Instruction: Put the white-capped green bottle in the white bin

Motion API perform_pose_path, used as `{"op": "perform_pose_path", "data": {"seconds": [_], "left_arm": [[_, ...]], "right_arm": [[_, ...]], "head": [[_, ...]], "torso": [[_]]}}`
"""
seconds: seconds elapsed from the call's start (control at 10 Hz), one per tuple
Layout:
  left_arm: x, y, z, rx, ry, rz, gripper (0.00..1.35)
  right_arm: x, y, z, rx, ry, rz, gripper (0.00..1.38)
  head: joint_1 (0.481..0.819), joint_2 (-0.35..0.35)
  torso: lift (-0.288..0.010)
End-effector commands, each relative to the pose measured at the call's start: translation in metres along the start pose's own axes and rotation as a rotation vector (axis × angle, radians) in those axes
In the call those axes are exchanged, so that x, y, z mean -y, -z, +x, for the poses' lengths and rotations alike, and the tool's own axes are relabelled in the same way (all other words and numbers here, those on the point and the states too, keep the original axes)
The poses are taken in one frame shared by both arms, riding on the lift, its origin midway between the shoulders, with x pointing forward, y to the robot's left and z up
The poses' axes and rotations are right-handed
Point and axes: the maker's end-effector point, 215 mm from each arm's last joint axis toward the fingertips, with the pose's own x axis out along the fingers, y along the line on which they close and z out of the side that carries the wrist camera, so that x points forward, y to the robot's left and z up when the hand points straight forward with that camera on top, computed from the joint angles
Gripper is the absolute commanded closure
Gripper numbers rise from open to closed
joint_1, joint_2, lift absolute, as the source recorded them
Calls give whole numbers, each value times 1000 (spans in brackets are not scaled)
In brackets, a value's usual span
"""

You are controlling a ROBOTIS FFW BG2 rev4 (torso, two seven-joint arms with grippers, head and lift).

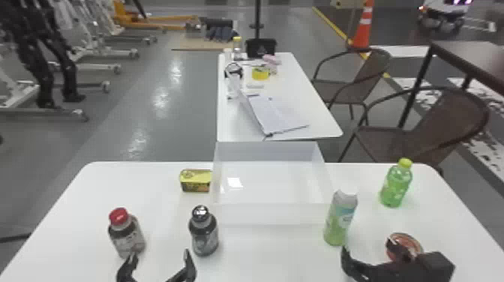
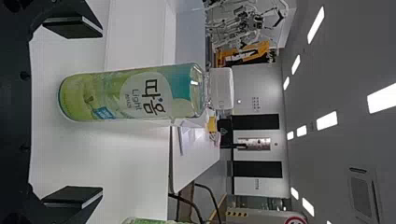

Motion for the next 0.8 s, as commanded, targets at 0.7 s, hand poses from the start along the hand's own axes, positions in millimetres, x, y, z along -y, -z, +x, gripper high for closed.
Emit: {"op": "perform_pose_path", "data": {"seconds": [0.7], "left_arm": [[0, -3, 2, 18, -4, -12, 176]], "right_arm": [[-9, 2, 54, -1, -91, -25, 108]], "head": [[549, 0]], "torso": [[-100]]}}
